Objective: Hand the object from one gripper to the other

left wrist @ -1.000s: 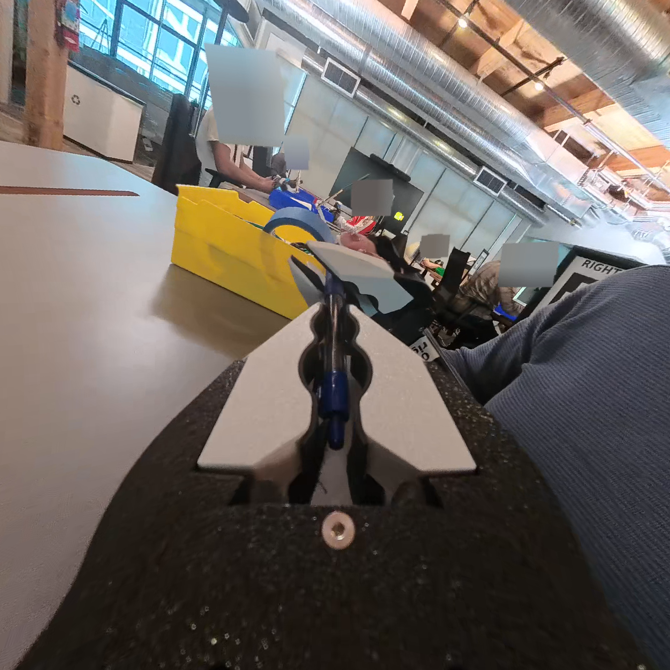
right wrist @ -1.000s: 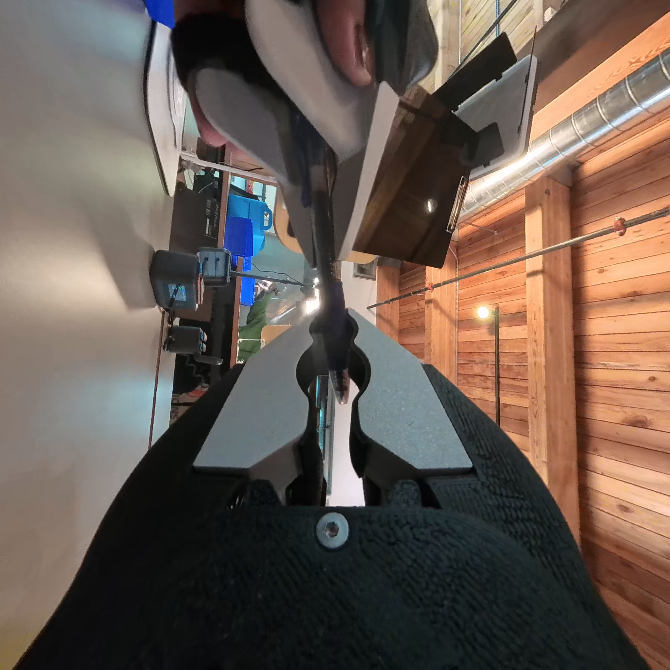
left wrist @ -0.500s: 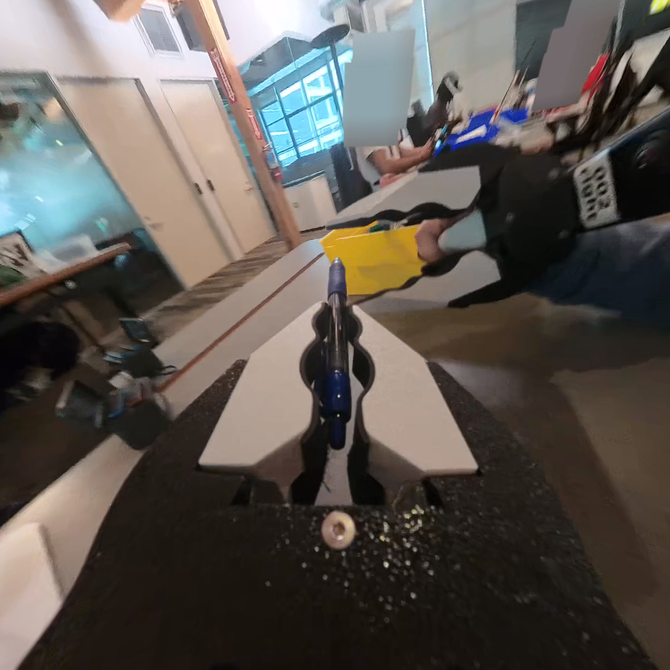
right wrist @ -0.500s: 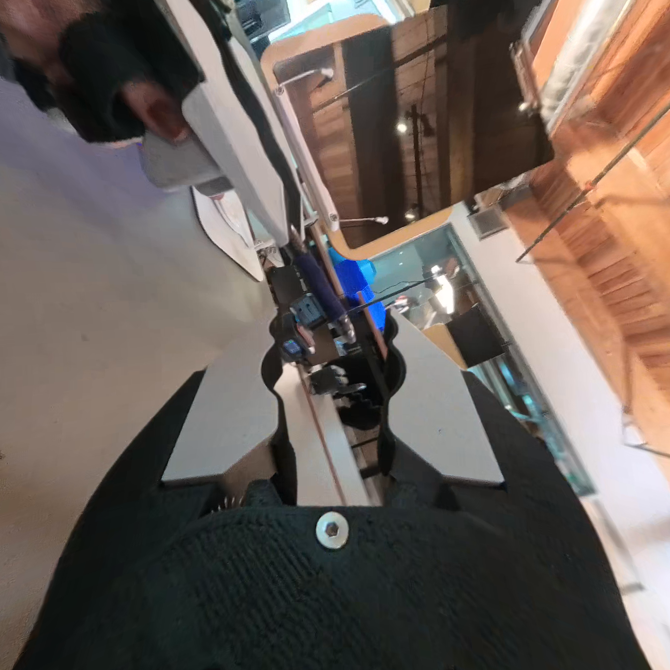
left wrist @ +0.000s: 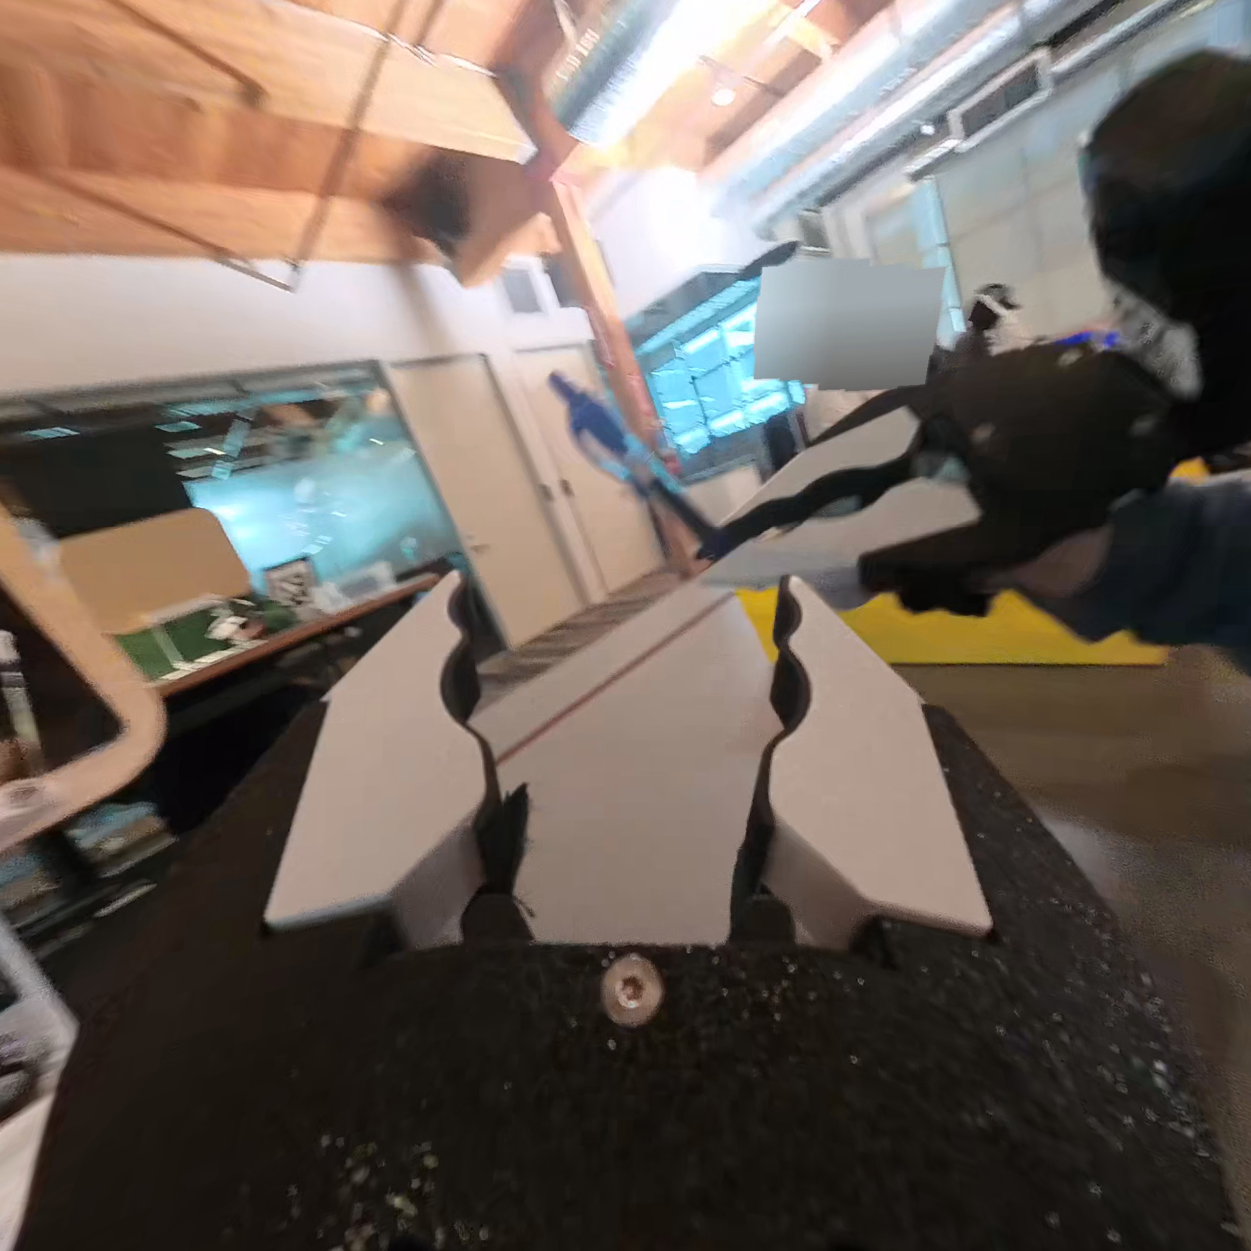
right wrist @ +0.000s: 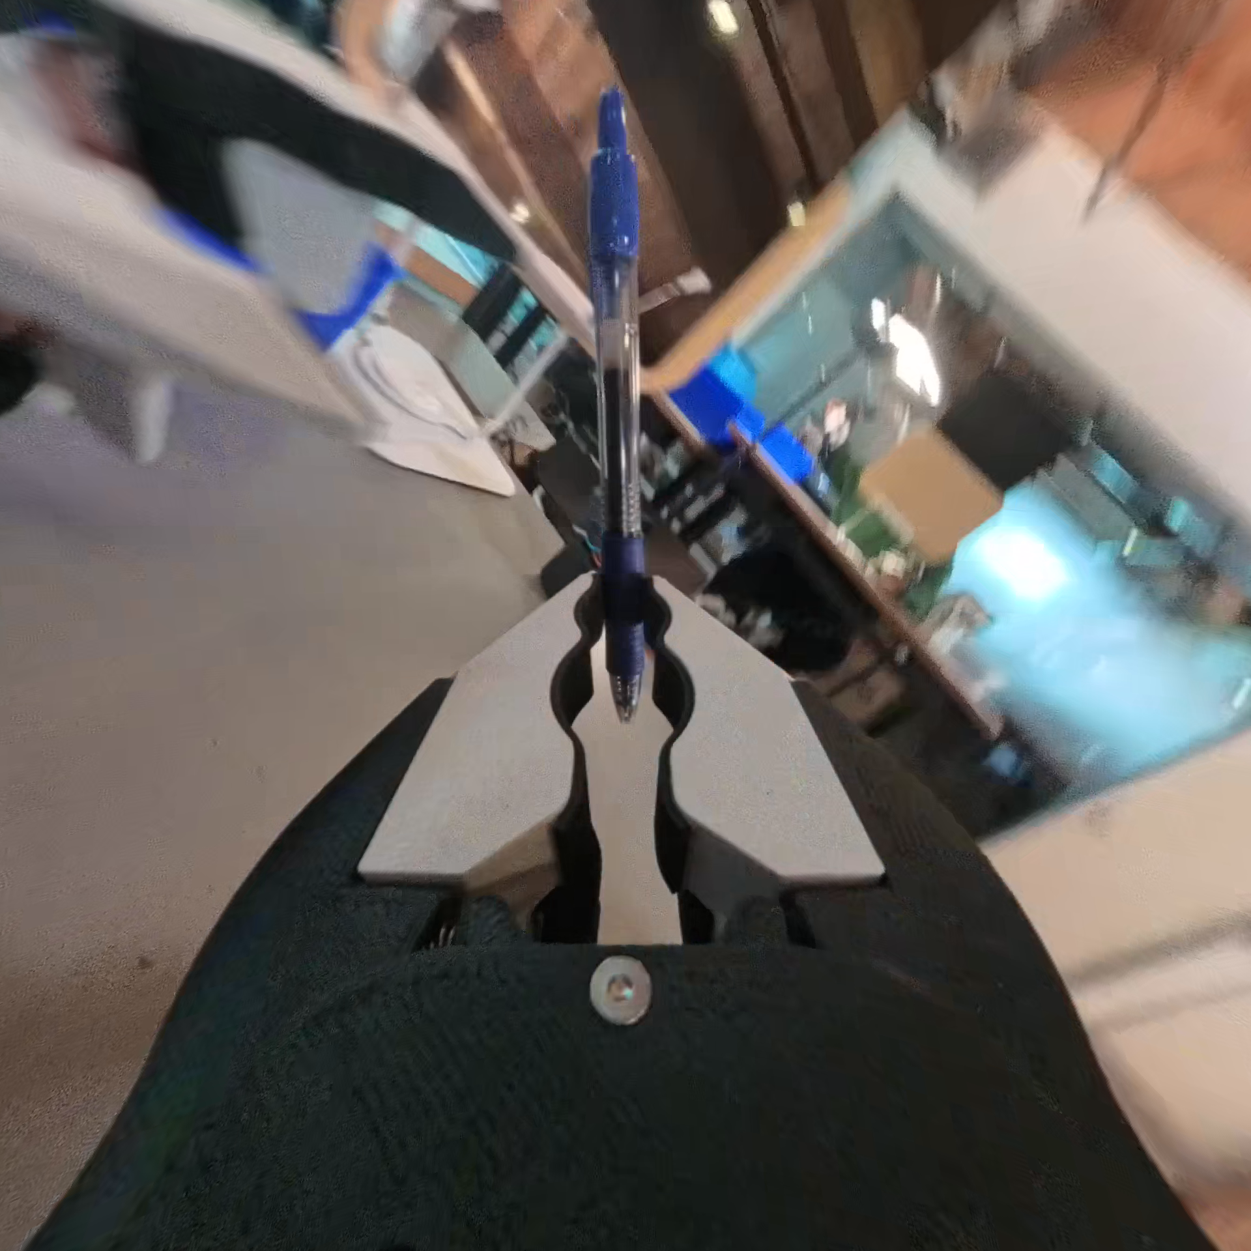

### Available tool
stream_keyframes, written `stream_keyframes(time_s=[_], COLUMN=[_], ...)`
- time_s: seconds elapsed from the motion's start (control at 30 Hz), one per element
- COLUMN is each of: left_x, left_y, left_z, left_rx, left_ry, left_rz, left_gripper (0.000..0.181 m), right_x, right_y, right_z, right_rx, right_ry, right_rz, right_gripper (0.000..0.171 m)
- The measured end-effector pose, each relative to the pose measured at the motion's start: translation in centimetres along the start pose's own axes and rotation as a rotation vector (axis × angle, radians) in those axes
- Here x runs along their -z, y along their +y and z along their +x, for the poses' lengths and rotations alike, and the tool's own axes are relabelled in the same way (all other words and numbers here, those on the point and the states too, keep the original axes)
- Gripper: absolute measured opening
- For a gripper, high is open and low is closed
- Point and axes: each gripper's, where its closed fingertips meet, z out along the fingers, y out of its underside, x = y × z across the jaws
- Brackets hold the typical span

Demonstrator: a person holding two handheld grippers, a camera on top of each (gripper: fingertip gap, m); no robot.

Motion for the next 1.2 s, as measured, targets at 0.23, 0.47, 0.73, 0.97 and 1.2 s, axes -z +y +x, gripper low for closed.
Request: stream_keyframes(time_s=[0.23,0.47,0.73,0.97,1.2], left_x=[-0.3,-1.3,-1.2,-1.1,-0.7], left_y=[1.7,4.1,5.0,5.1,5.4], left_z=[0.8,3.4,2.4,0.9,-0.7], left_rx=[-0.192,-0.134,-0.040,0.037,0.060], left_ry=[-0.064,0.028,0.008,-0.050,-0.123], left_rz=[-0.043,-0.091,-0.106,-0.099,-0.112], left_gripper=[0.075,0.071,0.071,0.079,0.087], right_x=[10.6,19.3,21.3,13.6,1.9], right_y=[3.5,13.5,17.0,4.4,0.7], right_z=[11.0,14.5,15.3,17.5,9.5], right_rx=[-0.374,-0.509,-0.475,-0.246,-0.334], right_ry=[0.329,0.540,0.694,0.798,0.517], right_rz=[-0.386,-0.823,-0.937,-0.266,0.092], right_gripper=[0.009,0.009,0.078,0.110,0.110])
